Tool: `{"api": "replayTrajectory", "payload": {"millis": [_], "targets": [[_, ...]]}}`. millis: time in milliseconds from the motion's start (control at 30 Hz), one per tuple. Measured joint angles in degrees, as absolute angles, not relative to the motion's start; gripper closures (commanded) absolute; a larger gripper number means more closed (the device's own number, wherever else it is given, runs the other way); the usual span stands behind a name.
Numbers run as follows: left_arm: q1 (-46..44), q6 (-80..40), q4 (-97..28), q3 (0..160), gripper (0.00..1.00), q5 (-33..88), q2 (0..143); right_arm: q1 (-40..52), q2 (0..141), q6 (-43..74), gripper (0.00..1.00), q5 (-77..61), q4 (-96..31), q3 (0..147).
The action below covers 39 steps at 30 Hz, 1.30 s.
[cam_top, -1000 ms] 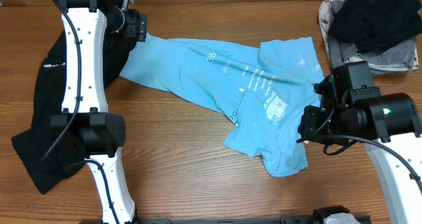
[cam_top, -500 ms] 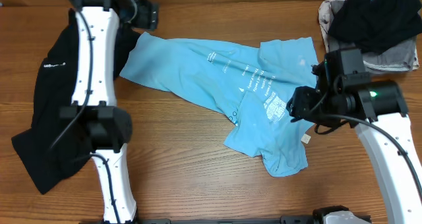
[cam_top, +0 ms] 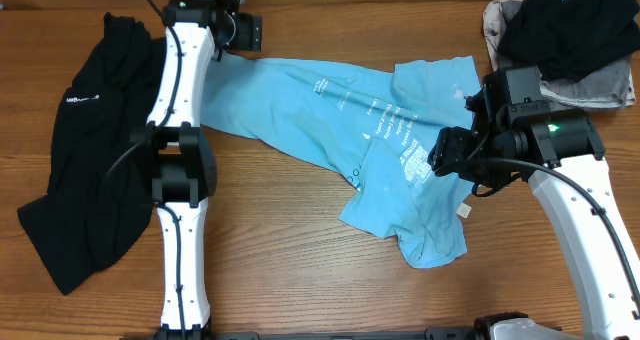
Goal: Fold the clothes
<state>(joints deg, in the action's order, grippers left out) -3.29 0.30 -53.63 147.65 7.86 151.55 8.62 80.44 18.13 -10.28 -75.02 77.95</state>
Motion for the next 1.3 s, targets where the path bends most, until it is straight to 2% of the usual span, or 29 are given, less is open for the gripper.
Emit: {"api": "replayTrajectory", "payload": {"millis": [133, 300, 633, 900, 1133, 1233, 1300], "targets": [[-3.3, -1.8, -51.3, 147.7, 0.14, 6.7, 154.4, 8.6, 80.4, 18.1, 0.32, -10.3, -75.1, 78.0], [-3.3, -4.4, -51.0, 147.7, 0.22, 5.2, 156.1, 8.6, 80.4, 18.0, 0.32, -10.3, -75.0, 78.0], [-3.2, -7.8, -53.8, 147.7, 0.21, 0.1, 156.5, 8.6, 80.4, 18.0, 0.28, -10.3, -75.0, 78.0], [-2.5, -8.8, -54.1, 147.7, 0.32, -2.2, 156.5, 8.6, 80.4, 18.0, 0.28, -10.3, -75.0, 78.0], [-2.1, -8.9, -54.7, 147.7, 0.33, -2.6, 157.4, 8.6, 80.4, 18.0, 0.28, -10.3, -74.9, 78.0], [-2.2, -8.9, -54.5, 147.7, 0.38, -3.3, 157.6, 8.6, 80.4, 18.0, 0.28, -10.3, -74.6, 78.0], [-2.2, -9.0, -54.4, 147.7, 0.47, -3.3, 157.6, 8.6, 80.4, 18.0, 0.28, -10.3, -74.2, 78.0]]}}
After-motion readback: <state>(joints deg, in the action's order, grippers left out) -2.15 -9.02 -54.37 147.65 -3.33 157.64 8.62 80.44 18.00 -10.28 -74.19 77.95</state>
